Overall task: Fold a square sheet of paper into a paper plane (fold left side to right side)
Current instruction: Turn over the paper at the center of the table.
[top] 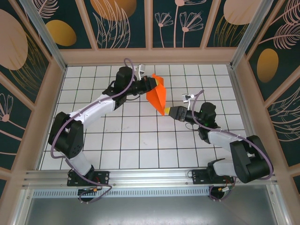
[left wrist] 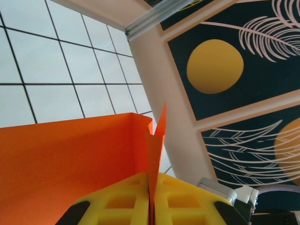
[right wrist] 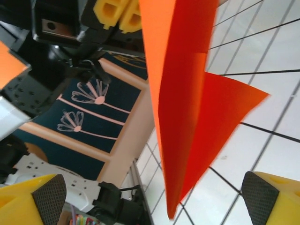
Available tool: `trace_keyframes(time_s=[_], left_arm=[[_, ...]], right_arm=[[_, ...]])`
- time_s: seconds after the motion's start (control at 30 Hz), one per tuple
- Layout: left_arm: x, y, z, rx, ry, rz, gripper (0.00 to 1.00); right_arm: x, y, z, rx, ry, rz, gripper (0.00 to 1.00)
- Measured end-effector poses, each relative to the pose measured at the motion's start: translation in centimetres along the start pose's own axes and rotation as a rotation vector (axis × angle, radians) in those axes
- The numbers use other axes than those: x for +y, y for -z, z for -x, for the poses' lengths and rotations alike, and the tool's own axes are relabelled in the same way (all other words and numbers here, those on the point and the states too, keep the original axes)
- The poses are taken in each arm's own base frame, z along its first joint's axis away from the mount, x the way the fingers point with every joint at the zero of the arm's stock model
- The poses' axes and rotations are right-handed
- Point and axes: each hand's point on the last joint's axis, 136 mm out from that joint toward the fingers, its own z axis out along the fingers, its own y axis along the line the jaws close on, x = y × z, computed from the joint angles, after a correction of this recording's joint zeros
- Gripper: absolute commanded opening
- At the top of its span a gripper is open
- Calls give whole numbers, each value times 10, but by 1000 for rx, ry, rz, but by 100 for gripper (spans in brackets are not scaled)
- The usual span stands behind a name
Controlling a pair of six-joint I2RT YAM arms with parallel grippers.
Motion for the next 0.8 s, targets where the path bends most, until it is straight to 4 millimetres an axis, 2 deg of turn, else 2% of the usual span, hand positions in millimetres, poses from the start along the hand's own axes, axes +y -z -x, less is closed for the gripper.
trace_keyframes(time_s=[0.13,0.33,0.43,0.57,0.7,0.8], left_arm=[[-3,0,-8,28,34,-45,10],[-15,2,-13,55,53,-109,11],[-20,5,-17,67,66,-143,11],[-22,8,-17,66,61,-136,11],[-28,14,-16,64,43,-135,11],[-32,16,-15,60,38,-142,11]], right_arm=[[8,-13,3,23,-5,37,99],[8,-24,6,36,-42,56,88],[10,-27,10,38,-39,58,91],[4,-18,14,17,-33,17,99],[2,1,20,-17,8,-35,99],[7,5,20,-18,42,-34,99]])
